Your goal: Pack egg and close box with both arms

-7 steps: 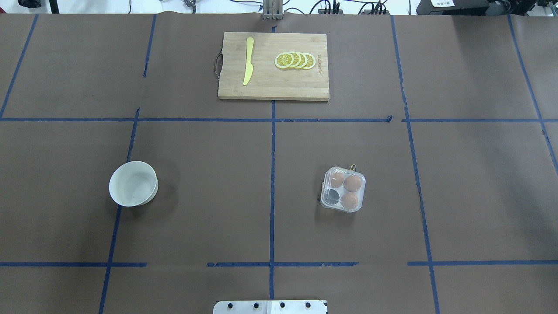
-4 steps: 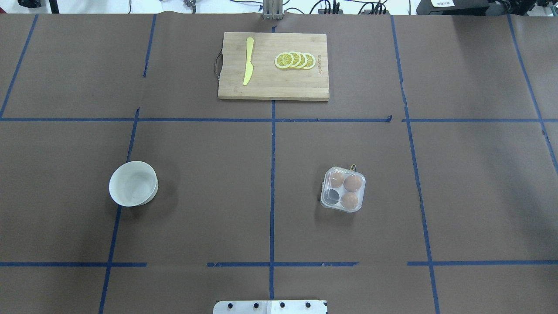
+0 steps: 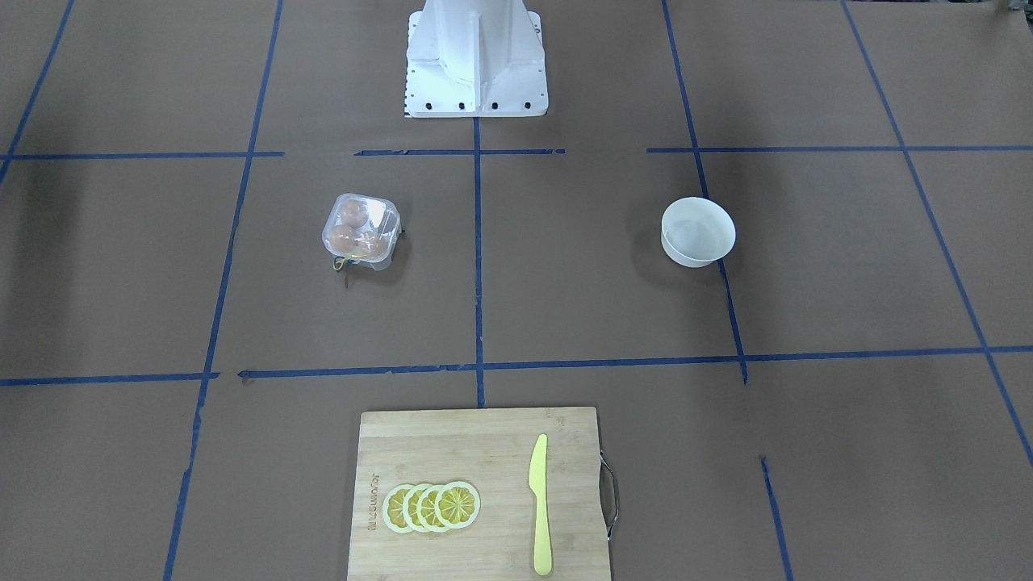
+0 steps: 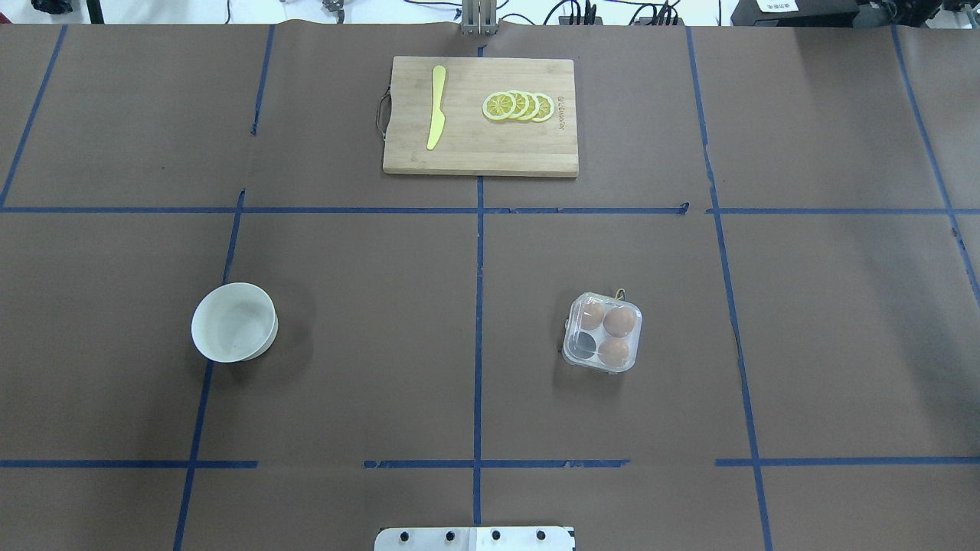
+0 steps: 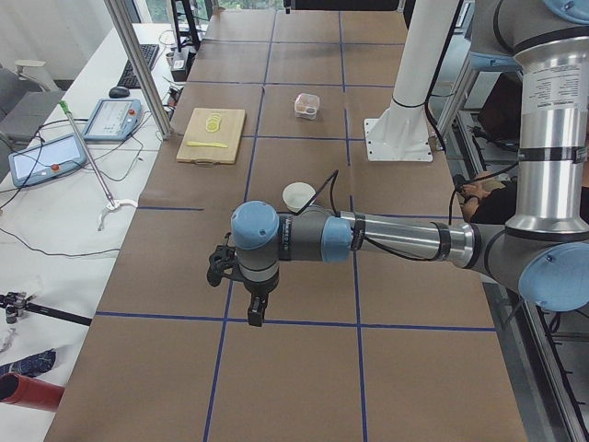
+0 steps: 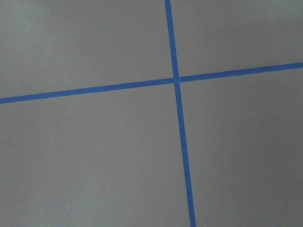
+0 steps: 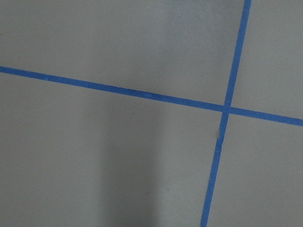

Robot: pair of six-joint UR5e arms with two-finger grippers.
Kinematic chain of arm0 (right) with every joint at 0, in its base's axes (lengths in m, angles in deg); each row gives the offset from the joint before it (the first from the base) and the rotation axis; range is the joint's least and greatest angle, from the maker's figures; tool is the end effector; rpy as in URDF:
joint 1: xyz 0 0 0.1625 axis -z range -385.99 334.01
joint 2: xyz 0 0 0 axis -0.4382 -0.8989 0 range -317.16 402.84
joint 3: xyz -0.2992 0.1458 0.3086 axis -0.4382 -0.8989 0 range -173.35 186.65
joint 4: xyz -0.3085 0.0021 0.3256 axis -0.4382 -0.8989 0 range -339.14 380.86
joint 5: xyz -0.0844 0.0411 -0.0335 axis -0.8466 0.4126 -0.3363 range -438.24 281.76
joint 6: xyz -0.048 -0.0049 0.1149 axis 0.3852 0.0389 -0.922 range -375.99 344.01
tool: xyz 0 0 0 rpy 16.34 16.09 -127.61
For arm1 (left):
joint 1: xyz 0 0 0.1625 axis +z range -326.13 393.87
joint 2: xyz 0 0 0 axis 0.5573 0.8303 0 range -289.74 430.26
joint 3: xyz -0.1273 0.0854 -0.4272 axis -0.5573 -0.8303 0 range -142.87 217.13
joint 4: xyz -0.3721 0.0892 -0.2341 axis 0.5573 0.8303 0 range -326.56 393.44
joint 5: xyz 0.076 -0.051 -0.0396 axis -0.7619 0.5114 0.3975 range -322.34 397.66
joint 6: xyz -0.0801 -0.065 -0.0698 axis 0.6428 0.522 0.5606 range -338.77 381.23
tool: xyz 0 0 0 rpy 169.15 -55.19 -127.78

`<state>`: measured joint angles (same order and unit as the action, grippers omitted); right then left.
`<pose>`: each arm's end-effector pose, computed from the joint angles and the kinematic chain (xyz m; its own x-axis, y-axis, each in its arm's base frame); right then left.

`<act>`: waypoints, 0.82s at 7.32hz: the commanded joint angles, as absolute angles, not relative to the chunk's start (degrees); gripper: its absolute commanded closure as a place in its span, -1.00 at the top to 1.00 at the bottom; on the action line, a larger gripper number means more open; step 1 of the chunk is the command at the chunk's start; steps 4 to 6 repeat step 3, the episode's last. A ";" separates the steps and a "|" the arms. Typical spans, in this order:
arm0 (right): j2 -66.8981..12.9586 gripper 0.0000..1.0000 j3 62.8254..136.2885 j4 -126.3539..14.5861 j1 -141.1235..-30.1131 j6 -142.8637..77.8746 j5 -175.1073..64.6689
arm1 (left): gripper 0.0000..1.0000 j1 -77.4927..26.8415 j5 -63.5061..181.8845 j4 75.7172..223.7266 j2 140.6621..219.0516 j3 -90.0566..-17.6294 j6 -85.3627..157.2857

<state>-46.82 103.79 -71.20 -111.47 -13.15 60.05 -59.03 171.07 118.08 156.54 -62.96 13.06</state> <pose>-0.0018 -0.5359 0.6338 0.6530 -0.1718 0.7376 0.1110 0.9851 0.1312 -0.0728 -0.4944 0.6567 0.7260 0.1174 -0.6777 -0.0530 0.9920 0.1150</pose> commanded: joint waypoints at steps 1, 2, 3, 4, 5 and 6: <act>-46.63 1.00 103.42 -71.51 -114.22 -11.16 60.18 | 1.00 -59.03 171.07 118.08 156.57 -62.81 13.06; -46.72 1.00 103.42 -71.51 -114.66 -11.07 60.27 | 1.00 -59.03 171.07 118.08 156.75 -62.72 13.06; -46.72 1.00 103.33 -71.51 -114.67 -11.07 60.27 | 1.00 -59.03 171.07 118.08 156.83 -62.72 13.06; -46.72 1.00 103.33 -71.51 -114.67 -11.07 60.27 | 1.00 -59.03 171.07 118.08 156.83 -62.72 13.06; -46.72 1.00 103.33 -71.51 -114.67 -11.07 60.27 | 1.00 -59.03 171.07 118.08 156.83 -62.72 13.06; -46.72 1.00 103.33 -71.51 -114.67 -11.07 60.27 | 1.00 -59.03 171.07 118.08 156.83 -62.72 13.06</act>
